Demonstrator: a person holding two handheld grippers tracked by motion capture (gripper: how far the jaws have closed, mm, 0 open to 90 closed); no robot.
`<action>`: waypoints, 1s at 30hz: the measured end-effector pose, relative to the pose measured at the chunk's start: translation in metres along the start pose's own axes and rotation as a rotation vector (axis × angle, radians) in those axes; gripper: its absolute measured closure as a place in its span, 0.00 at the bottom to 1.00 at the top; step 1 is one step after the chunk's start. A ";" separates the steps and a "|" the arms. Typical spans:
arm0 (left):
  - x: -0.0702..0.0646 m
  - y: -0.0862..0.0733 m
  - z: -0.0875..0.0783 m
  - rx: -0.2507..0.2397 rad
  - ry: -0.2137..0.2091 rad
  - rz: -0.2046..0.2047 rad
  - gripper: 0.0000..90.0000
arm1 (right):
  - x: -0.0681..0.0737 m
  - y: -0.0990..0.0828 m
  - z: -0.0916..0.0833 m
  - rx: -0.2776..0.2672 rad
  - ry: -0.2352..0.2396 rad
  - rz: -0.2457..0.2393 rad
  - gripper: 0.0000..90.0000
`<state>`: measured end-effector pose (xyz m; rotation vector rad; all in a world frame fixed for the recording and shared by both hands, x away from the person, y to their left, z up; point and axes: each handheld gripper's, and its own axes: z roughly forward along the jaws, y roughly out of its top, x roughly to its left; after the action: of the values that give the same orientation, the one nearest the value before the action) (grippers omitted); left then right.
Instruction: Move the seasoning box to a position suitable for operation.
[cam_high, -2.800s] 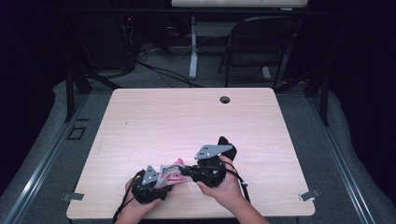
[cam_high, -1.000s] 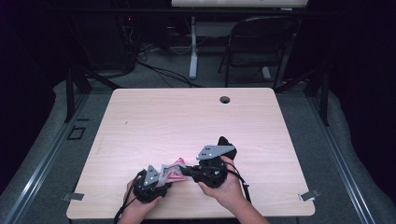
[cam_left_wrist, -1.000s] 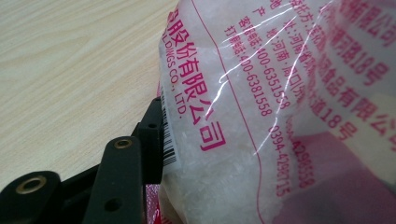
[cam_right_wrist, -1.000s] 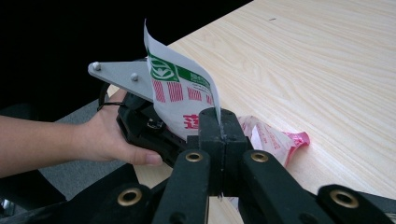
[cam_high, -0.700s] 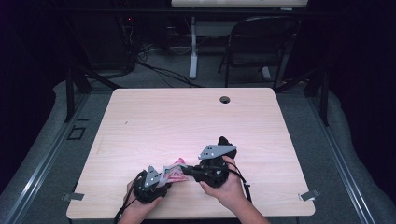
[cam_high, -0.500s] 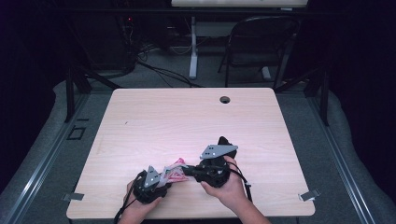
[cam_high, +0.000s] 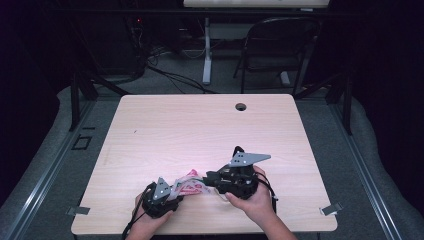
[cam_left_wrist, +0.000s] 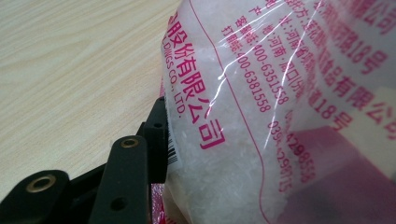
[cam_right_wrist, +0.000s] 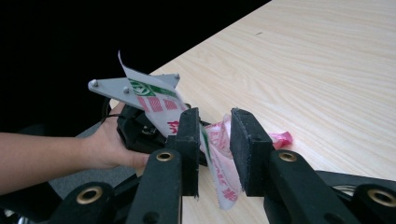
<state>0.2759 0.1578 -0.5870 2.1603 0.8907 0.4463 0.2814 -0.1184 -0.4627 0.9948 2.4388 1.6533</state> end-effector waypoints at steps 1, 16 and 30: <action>0.000 0.000 0.000 0.001 0.001 0.003 0.62 | -0.001 0.000 -0.001 -0.003 -0.003 0.000 0.81; -0.004 0.000 0.001 0.006 0.019 0.025 0.62 | -0.003 0.002 0.017 0.047 -0.059 0.014 0.69; -0.003 0.000 0.001 0.006 0.018 0.020 0.62 | 0.001 -0.011 0.030 0.130 -0.095 -0.039 0.67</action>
<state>0.2741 0.1550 -0.5874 2.1756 0.8814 0.4742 0.2866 -0.0959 -0.4848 1.0088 2.5124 1.4177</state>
